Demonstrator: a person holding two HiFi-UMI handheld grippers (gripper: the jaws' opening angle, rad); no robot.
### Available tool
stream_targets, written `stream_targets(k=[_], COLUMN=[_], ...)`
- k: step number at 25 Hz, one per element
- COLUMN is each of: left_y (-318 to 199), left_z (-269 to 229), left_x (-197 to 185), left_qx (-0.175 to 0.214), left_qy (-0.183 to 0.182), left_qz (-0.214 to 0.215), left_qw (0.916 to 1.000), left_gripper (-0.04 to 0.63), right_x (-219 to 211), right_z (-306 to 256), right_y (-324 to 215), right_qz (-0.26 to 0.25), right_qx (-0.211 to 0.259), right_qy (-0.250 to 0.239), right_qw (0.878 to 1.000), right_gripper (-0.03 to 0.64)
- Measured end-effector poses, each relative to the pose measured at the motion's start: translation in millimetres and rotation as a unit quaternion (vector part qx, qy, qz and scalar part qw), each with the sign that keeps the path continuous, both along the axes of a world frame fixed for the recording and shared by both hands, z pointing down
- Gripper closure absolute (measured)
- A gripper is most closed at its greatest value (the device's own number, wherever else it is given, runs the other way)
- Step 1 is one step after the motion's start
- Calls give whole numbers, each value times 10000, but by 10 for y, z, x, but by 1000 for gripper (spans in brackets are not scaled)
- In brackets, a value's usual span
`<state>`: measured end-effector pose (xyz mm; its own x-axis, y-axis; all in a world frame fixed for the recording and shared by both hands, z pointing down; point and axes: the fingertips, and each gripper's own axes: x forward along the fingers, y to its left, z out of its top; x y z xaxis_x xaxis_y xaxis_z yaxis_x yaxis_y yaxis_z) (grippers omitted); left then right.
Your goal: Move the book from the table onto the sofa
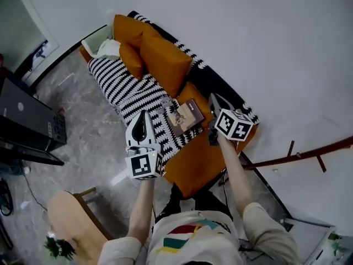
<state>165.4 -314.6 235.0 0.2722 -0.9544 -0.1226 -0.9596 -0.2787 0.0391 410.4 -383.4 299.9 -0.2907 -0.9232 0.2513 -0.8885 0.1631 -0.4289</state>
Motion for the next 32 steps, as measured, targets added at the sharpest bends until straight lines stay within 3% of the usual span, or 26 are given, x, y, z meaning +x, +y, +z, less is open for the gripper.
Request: stream_targets(k=[5, 11, 18, 25, 32], left_y=[390, 910, 1307, 1402, 1418], left_z=[-378, -675, -673, -618, -647], left_x=[104, 186, 276, 225, 125], left_qx=[38, 71, 63, 92, 156], left_qy=[-66, -81, -59, -69, -158], left_qz=[150, 140, 51, -173, -404], left_qw=[9999, 9998, 9999, 9998, 9989], left_gripper=[589, 589, 589, 589, 589], right_x=[-191, -454, -744, -1005, -1213], right_z=[-934, -1357, -1250, -1236, -1204], right_y=[852, 1679, 2150, 2179, 2128], right_qz=[61, -202, -731, -1160, -1517], right_qx=[1109, 1738, 1822, 1974, 1984], right_qy=[66, 307, 404, 690, 608], right_qw=[9938, 9841, 9797, 9710, 9664], right_gripper=[603, 603, 602, 603, 603])
